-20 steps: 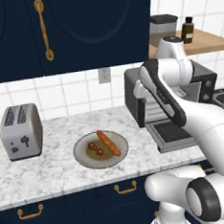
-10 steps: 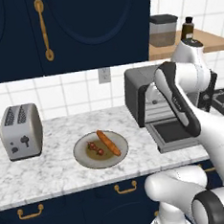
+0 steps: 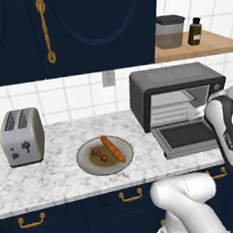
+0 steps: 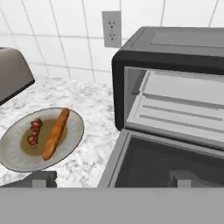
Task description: Pick up the kebab skewer and baguette bread, and place them inside the toaster oven. Close the toaster oven door and start by setting the timer.
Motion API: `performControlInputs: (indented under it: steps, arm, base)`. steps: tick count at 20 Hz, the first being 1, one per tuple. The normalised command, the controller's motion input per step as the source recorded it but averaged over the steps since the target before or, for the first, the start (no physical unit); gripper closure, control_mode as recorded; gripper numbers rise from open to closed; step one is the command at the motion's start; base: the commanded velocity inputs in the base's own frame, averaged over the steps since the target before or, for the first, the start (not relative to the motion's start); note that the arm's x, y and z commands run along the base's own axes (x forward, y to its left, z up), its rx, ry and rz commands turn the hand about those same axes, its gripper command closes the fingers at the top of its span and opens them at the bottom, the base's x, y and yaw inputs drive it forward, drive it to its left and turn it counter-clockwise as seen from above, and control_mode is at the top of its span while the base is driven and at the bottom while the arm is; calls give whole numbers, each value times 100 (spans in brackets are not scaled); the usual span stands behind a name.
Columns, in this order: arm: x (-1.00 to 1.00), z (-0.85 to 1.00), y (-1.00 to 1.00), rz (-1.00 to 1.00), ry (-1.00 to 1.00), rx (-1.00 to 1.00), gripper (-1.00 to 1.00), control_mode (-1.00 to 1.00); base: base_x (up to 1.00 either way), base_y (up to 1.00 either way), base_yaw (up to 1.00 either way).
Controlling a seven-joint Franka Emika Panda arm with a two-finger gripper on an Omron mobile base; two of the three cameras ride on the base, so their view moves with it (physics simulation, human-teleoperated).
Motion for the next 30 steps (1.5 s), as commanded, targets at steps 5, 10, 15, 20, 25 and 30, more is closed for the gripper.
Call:
performControlInputs:
  steps: [5, 10, 15, 20, 25, 30]
  arm:
    - [49, -33, -38, 14, -40, 12, -100, -100]
    - [76, -2, -11, 2, -11, 20, -100, -100]
    - [59, 0, -16, 0, -4, 16, -100, -100]
    - [32, 0, -24, 0, -10, 3, -100, -100]
    - [19, 2, -7, 0, -10, -6, -100, -100]
    - [48, 8, 0, 0, 0, -7, -100, -100]
  base:
    - [0, 0, 0]
    - [0, 0, 0]
    - [0, 0, 0]
    - [0, 0, 0]
    - [0, 0, 0]
    - [0, 0, 0]
